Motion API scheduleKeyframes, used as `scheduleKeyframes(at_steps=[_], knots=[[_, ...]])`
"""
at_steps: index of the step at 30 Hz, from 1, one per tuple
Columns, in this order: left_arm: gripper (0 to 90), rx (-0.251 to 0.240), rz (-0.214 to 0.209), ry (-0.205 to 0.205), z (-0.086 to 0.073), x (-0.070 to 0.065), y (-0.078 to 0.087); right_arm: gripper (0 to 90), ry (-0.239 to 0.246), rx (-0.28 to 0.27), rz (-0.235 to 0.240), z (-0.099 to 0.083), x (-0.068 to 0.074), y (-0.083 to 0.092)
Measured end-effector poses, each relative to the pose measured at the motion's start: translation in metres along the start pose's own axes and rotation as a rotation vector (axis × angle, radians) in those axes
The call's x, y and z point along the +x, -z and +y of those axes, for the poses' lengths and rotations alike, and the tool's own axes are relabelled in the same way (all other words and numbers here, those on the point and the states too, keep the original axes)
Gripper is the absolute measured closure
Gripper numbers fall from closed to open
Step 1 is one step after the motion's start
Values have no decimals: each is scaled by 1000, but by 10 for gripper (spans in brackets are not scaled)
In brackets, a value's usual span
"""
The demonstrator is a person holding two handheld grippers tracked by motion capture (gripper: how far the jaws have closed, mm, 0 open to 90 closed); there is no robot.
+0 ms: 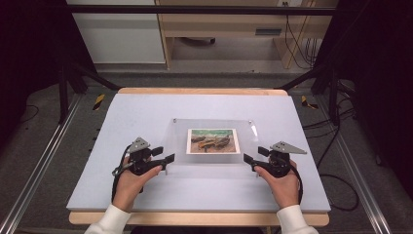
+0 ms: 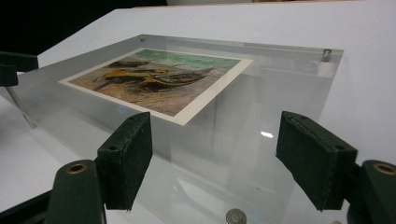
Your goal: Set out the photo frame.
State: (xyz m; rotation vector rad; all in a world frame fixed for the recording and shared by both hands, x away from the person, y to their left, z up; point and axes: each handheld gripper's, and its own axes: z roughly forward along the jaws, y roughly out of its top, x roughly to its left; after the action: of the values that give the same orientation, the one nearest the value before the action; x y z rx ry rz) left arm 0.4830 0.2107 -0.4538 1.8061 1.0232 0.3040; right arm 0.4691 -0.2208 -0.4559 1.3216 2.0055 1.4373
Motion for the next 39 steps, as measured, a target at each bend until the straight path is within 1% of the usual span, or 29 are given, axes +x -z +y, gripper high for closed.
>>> scheduleKeyframes(at_steps=[2,3,4,6,9,12,13,14,15,16,17,19,21,23,34,38,39], knots=[[347,-1,-6,8,0,1,0,266,0,0,-5,0,-1,0],[346,-1,-8,20,-1,2,0,266,-3,-3,-4,0,-1,0],[346,-1,-8,20,-1,2,0,266,-3,-3,-4,0,-1,0],[344,-2,-17,38,-1,4,-2,264,-6,-6,-11,0,-4,1],[338,0,-21,48,-1,5,-3,260,-12,-9,-21,0,-6,1],[333,3,-27,58,-1,6,-4,250,-7,-6,-31,0,-7,1],[332,4,-29,64,-1,7,-4,235,-10,5,-39,0,-7,1],[331,7,-32,67,-1,8,-4,222,-8,31,-51,0,-8,0],[330,7,-34,74,-1,8,-5,218,-20,35,-53,-1,-9,0],[329,7,-34,74,-1,8,-5,218,-20,35,-53,-1,-9,0],[329,7,-34,77,0,8,-5,215,-50,36,-37,-2,-11,-1],[329,10,-34,79,0,9,-6,215,-56,45,-33,-1,-11,-2],[328,10,-34,81,0,9,-6,215,-80,55,-24,0,-12,-3],[324,12,-36,93,0,9,-7,212,-94,59,-15,0,-12,-5],[316,22,-36,113,0,8,-6,211,-162,86,-1,-1,-13,-3],[313,39,-48,120,1,9,-5,213,-174,96,7,0,-13,-2],[313,45,-49,116,2,9,-5,213,-178,99,8,0,-13,-2]])
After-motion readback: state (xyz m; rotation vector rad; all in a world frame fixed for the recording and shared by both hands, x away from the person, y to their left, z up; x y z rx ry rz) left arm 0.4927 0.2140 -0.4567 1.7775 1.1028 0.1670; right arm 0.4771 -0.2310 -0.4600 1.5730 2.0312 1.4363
